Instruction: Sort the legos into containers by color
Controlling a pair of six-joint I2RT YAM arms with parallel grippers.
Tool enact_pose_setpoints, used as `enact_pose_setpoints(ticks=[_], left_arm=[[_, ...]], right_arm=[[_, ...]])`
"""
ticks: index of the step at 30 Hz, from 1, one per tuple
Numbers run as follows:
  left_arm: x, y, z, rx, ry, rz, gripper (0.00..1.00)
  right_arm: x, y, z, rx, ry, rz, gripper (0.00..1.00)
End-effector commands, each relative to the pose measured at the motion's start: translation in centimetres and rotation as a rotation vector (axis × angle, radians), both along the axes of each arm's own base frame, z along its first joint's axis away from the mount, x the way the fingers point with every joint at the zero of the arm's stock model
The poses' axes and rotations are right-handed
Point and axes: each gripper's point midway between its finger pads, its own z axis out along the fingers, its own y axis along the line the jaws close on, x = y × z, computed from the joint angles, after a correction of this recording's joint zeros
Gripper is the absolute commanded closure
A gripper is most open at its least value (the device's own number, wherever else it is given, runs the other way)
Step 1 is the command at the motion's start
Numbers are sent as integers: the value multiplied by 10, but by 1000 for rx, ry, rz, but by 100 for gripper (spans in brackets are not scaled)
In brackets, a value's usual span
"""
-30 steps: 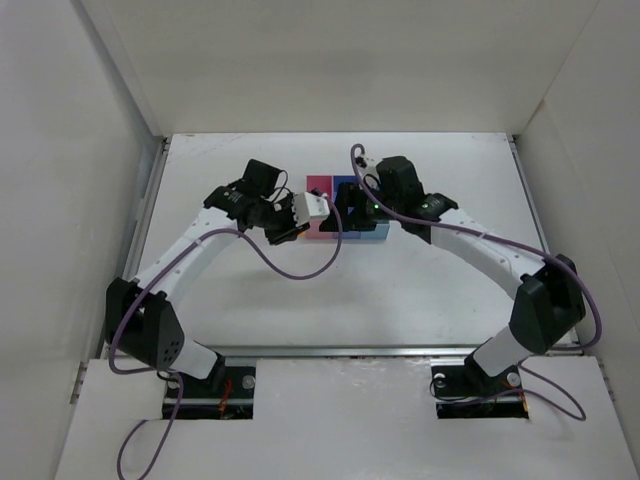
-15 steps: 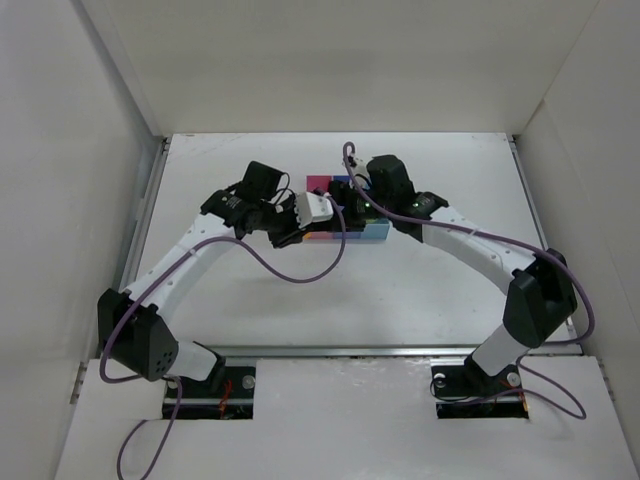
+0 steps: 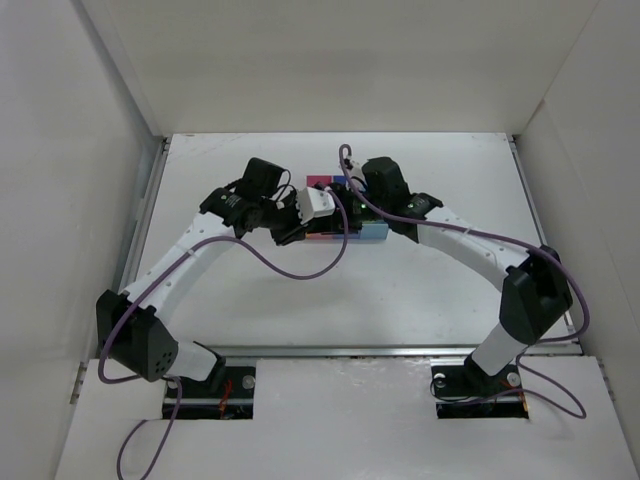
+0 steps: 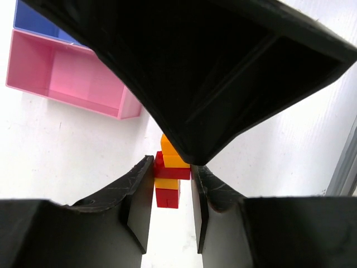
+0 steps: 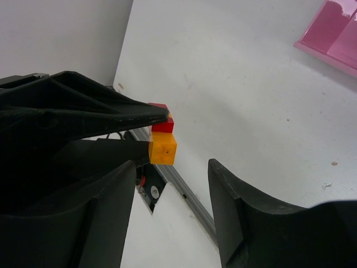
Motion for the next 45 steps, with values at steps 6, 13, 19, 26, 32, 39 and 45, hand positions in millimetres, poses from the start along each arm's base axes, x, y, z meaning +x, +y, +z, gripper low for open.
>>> enact_pose_setpoints(ticks=[6, 13, 19, 26, 32, 39, 45], left_arm=[[-1, -7, 32, -67, -59, -7, 91], [-3, -10, 36, -76, -61, -11, 91], [-5, -13, 36, -76, -61, -20, 91], [-2, -14, 35, -76, -61, -20, 90], [-2, -14, 35, -76, -61, -20, 90], [-3, -12, 27, -61, -49, -13, 90], [-5, -7, 20, -41, -43, -1, 90]], right_arm=[[4, 13, 29, 71, -67, 25, 43], [7, 16, 32, 78, -64, 22, 45], [9, 17, 29, 77, -63, 22, 57], [8, 16, 33, 83, -71, 22, 68], [7, 15, 37, 86, -87, 26, 84], [4, 12, 36, 81, -87, 17, 100], [15, -11, 26, 64, -67, -48, 100]])
